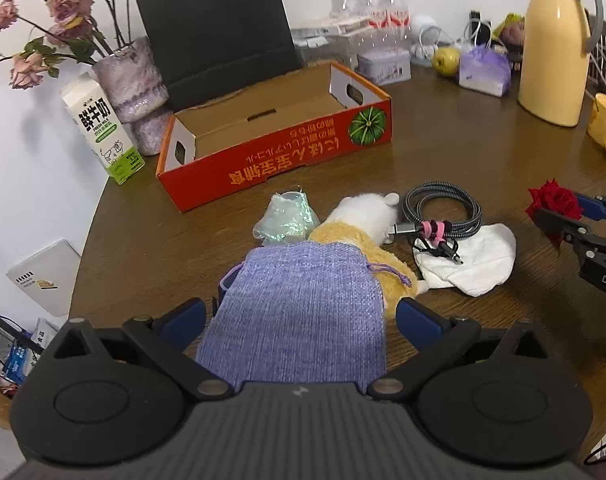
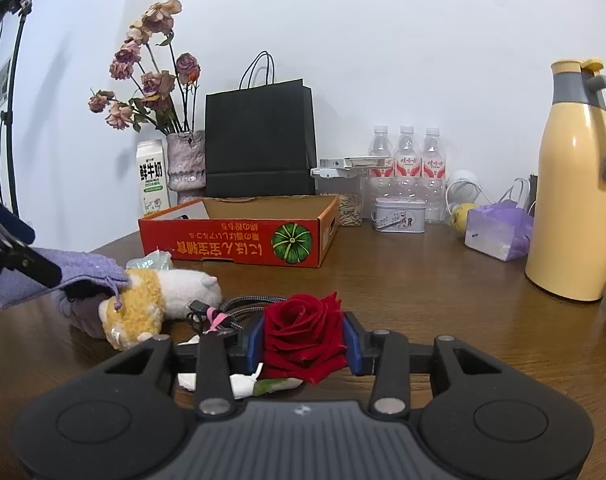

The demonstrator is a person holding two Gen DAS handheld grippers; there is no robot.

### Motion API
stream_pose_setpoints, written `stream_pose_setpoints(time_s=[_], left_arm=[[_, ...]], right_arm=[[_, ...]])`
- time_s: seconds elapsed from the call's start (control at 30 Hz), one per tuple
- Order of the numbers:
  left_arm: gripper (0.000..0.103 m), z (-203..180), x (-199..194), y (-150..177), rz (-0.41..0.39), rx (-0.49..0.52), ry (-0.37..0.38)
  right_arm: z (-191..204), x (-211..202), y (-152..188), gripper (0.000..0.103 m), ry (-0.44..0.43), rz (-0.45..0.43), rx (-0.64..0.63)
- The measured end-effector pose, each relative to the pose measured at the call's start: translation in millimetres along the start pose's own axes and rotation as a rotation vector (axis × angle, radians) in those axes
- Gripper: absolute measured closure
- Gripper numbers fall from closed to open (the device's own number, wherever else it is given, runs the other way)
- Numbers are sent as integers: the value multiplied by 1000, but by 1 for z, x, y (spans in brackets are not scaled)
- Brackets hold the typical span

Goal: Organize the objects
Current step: 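Grasp the red rose with the right gripper while the left gripper grasps the purple pouch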

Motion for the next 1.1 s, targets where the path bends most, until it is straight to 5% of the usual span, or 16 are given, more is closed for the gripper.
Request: stream_pose_setpoints(time_s=[0.5,0.7,0.9,1.1], left_arm=[[1,8,20,6,91,-61,-15],[24,9,18,11,84,-87,-13],[27,14,10,18,68,-104,-8],[41,16,-2,21,37,-101,-12]], right_arm=[[1,-1,-1,64,-26,-6,17],[0,0,-1,64,-23,-4,19],[-1,1,0,64,-19,3,18],[-2,2,0,64,-12,6,19]])
Point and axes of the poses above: each gripper's, at about its wrist camera, not at the fingertips, and x roughly the way its jaws point, z to its left, y to its underside, the point moved 8 cm from there along x, roughly the way its jaws point, and after that the axes turned 2 degrees about x, right-handed, at the moved point
